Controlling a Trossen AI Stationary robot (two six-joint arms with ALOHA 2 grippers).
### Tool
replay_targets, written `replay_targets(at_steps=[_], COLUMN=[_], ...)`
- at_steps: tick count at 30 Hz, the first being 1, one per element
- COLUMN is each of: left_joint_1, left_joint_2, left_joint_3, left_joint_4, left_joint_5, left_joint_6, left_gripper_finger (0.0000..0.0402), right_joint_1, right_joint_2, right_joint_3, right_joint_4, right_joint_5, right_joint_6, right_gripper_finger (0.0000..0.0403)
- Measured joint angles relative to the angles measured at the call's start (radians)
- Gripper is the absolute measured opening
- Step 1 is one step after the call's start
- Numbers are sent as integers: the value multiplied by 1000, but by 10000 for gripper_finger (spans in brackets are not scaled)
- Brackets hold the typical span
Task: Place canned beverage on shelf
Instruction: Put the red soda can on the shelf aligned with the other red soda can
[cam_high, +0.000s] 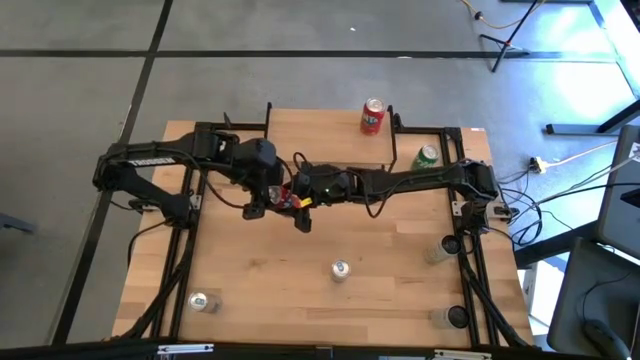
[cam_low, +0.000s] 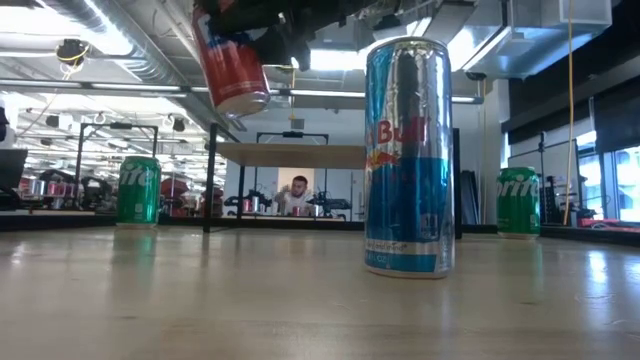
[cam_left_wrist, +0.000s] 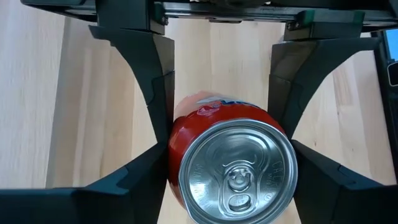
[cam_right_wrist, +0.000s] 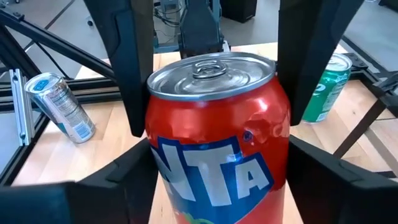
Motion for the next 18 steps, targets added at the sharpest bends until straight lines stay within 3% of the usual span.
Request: replay_targets(at_steps=[6, 12, 18], left_joint_1=[0, -4, -4], left_joint_2=[-1, -10, -65], left_joint_3=[0, 2, 4], left_joint_4=[5, 8, -15], left_joint_5=[-4, -104, -131], left_joint_6=[-4, -40, -40], left_gripper_finger=[279, 327, 342], right_joint_1=[0, -3, -7], right_joint_2=[-4, -34, -104], right_joint_3=[1, -2, -3], right_joint_4=[-4, -42, -130], right_joint_5=[0, 12, 12], right_joint_6=[11, 21, 7], right_gripper_finger=[257, 255, 253])
